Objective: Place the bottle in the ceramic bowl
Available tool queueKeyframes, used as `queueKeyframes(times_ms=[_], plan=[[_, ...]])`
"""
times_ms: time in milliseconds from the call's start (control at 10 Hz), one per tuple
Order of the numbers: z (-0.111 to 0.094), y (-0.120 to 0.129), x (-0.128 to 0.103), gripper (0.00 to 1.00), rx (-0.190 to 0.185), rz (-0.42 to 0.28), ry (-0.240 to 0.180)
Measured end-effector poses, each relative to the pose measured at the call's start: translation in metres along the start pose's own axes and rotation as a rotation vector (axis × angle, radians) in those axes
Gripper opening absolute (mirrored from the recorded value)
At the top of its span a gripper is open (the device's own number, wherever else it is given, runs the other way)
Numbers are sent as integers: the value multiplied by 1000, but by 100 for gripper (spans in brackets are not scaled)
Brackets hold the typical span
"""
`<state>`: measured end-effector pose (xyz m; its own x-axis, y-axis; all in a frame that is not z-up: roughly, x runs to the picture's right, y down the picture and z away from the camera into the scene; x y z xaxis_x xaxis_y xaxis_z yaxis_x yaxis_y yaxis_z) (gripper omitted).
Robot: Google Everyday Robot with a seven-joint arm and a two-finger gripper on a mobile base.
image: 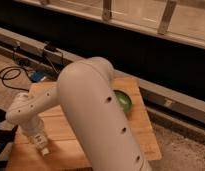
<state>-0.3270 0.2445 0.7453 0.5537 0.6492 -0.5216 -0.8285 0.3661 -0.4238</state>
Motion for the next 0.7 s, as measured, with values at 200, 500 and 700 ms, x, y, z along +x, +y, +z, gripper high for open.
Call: queueKeyframes(times_ms=[200,500,700], plan=[[-44,-9,-4,0,-5,5,-72],[-121,-46,-15,0,20,17,-169],[-145,-85,-23,0,33,33,-204]])
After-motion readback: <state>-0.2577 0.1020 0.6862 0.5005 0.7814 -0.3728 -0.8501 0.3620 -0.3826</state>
